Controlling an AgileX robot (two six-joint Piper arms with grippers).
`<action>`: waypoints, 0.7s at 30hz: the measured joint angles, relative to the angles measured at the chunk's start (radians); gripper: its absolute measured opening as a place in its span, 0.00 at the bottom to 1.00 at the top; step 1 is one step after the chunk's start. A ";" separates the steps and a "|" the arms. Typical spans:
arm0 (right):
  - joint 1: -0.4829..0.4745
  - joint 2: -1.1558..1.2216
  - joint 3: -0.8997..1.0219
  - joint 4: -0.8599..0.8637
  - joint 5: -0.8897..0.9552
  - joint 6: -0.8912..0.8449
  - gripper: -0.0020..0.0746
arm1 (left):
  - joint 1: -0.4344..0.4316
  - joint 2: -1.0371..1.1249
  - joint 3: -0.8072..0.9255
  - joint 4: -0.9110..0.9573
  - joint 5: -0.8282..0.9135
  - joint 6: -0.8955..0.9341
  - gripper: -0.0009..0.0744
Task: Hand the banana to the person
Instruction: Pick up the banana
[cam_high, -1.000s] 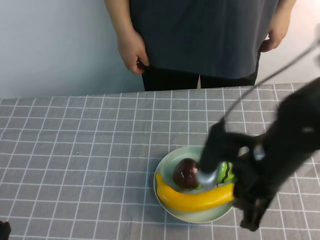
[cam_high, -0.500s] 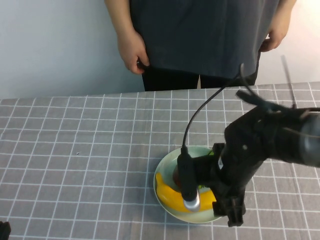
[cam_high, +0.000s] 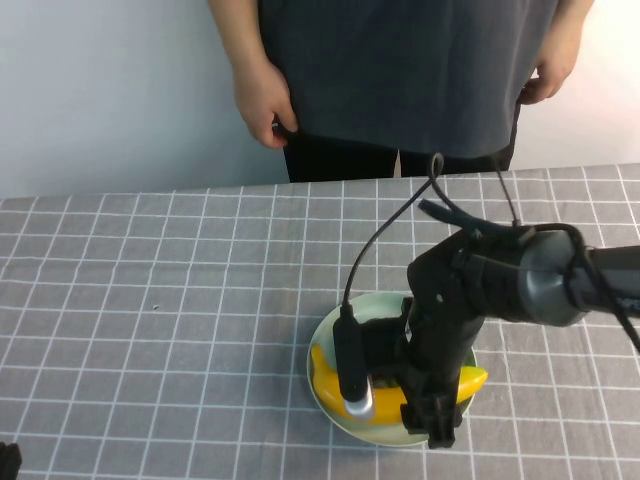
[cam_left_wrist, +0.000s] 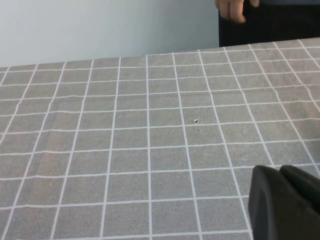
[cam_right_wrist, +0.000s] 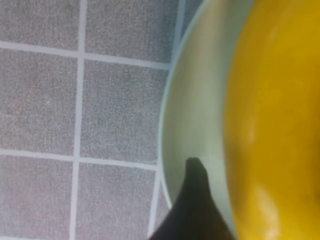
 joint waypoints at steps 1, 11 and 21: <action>0.000 0.005 0.000 0.002 -0.002 0.000 0.65 | 0.000 0.000 0.000 0.000 0.000 0.000 0.01; -0.004 0.027 0.000 -0.008 0.002 0.000 0.48 | 0.000 0.000 0.000 0.000 0.000 0.000 0.01; 0.005 -0.119 0.000 -0.057 0.178 0.091 0.02 | 0.000 0.000 0.000 0.000 0.000 0.000 0.01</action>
